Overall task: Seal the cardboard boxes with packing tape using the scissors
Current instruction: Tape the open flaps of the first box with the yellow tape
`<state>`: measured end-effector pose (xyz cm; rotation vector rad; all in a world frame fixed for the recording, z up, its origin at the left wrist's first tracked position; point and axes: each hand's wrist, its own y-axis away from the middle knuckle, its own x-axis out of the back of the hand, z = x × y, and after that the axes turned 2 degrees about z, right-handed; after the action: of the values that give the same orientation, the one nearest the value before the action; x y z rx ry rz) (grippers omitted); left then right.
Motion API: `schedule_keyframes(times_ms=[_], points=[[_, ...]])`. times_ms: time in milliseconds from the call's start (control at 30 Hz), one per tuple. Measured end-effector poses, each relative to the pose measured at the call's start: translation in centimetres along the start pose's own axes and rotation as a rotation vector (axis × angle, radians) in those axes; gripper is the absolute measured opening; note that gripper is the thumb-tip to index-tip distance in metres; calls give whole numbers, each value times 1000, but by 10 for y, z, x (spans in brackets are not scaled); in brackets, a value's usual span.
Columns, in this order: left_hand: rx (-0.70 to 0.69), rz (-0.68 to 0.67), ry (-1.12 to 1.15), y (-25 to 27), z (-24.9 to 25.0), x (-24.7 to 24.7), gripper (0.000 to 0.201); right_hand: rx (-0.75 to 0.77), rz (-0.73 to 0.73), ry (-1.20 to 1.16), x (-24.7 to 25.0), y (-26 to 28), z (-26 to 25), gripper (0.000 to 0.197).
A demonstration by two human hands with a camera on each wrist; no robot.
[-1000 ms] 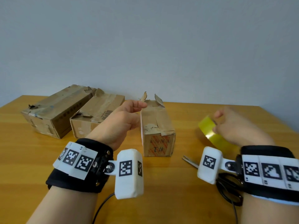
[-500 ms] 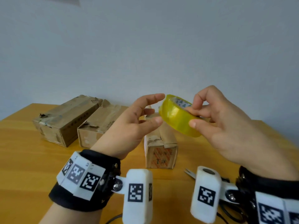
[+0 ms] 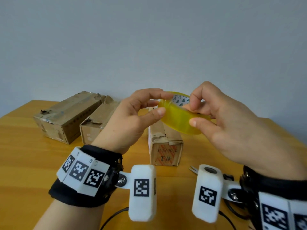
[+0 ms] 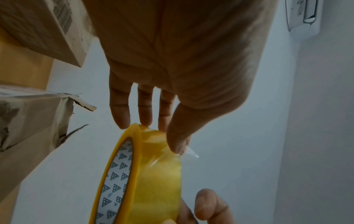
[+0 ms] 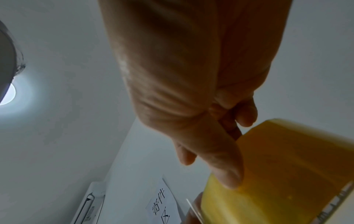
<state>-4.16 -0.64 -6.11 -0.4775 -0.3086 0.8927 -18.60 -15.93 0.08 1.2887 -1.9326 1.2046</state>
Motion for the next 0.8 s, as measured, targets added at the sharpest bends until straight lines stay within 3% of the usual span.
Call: schedule_keyframes(times_ms=[233, 433, 800], points=[[-48, 109, 65, -1, 2, -3, 14, 21, -2, -2, -1, -1, 2, 32], [-85, 228, 172, -4, -1, -10, 14, 63, 10, -89, -2, -1, 3, 31], [-18, 414, 265, 0, 17, -15, 7, 159, 130, -68, -10, -9, 4, 41]])
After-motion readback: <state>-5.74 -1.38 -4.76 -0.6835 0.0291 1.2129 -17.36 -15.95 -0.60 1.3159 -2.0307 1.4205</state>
